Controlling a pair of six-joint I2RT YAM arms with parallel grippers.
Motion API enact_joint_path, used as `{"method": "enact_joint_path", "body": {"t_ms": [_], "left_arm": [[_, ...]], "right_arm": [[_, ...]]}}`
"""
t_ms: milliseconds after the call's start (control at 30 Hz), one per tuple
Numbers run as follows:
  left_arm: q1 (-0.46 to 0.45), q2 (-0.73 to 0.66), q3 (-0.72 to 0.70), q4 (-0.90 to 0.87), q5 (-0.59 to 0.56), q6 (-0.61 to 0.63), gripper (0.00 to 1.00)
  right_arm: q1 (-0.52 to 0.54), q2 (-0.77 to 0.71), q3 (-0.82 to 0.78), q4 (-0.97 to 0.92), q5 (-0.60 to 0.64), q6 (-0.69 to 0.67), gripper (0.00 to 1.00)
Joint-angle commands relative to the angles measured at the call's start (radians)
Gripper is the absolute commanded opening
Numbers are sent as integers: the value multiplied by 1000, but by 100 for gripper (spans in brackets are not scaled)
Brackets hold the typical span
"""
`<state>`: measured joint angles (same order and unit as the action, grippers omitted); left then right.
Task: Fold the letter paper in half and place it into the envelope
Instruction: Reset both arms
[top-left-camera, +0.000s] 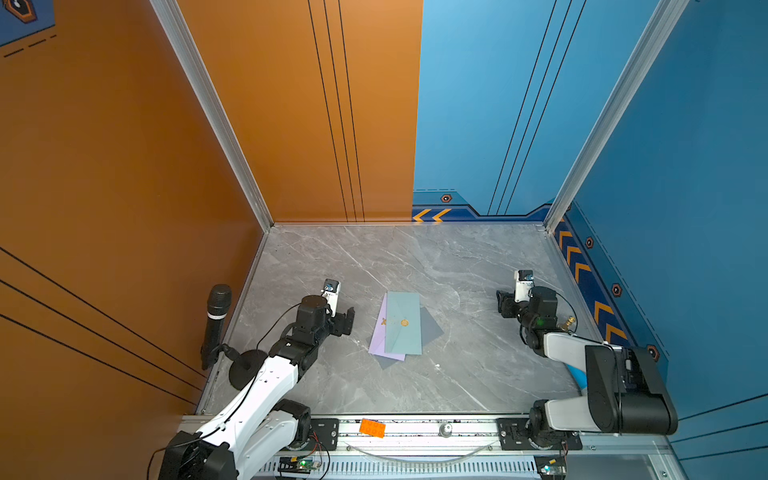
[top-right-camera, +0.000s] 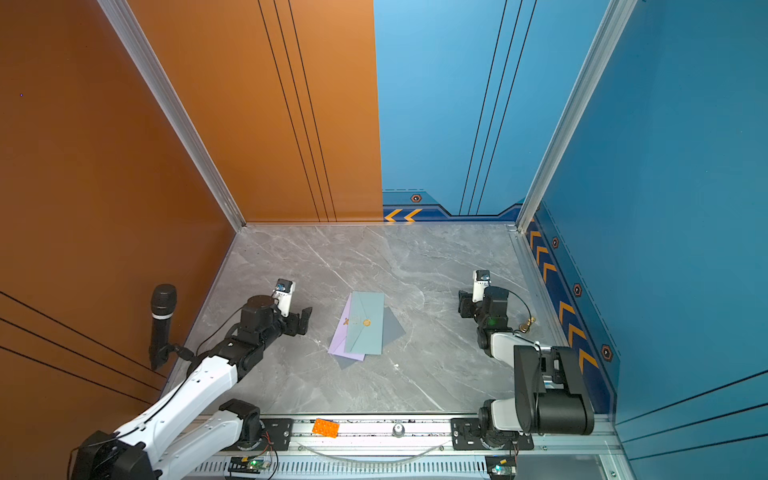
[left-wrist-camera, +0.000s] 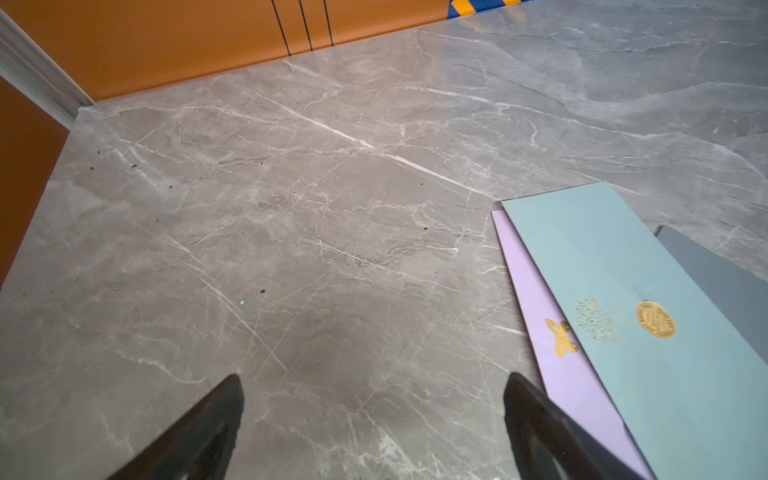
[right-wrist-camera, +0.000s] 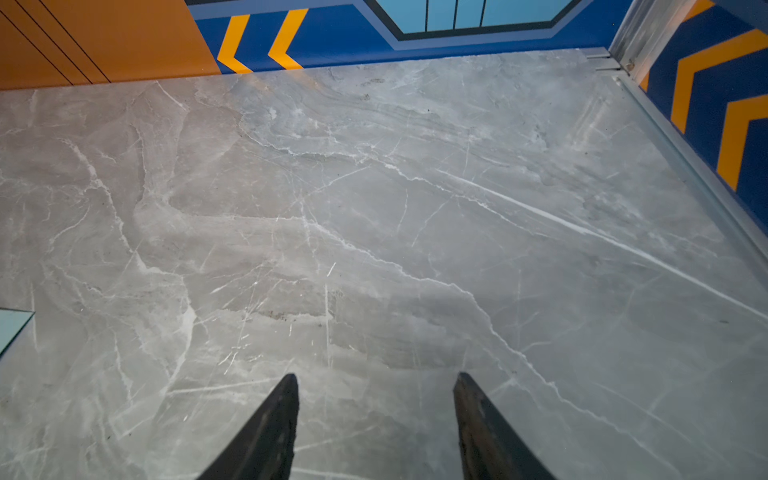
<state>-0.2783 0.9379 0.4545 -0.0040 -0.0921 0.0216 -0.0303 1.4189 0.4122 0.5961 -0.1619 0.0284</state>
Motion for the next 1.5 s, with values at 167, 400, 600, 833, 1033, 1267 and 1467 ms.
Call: {"method": "enact_joint_path", "body": {"t_ms": [167, 400, 600, 833, 1033, 1267, 1467], "left_arm": [[85, 75, -47, 201, 55, 89, 98], [154, 277, -100, 514, 137, 97, 98], [158, 468, 7, 570, 185, 126, 98], [183, 522, 44, 572, 215, 164, 98], [208, 542, 64, 565, 272, 155, 98], [313, 603, 103, 578, 369, 55, 98], [332, 589, 49, 665, 363, 25, 98]], "right_arm": [[41, 113, -60, 324, 124, -16, 62], [44, 107, -57, 311, 134, -15, 63], [43, 107, -56, 309, 132, -15, 67], [44, 107, -58, 312, 136, -15, 67], [44, 107, -59, 314, 138, -15, 67], [44, 107, -61, 315, 143, -15, 67], [45, 107, -59, 314, 146, -13, 67]]}}
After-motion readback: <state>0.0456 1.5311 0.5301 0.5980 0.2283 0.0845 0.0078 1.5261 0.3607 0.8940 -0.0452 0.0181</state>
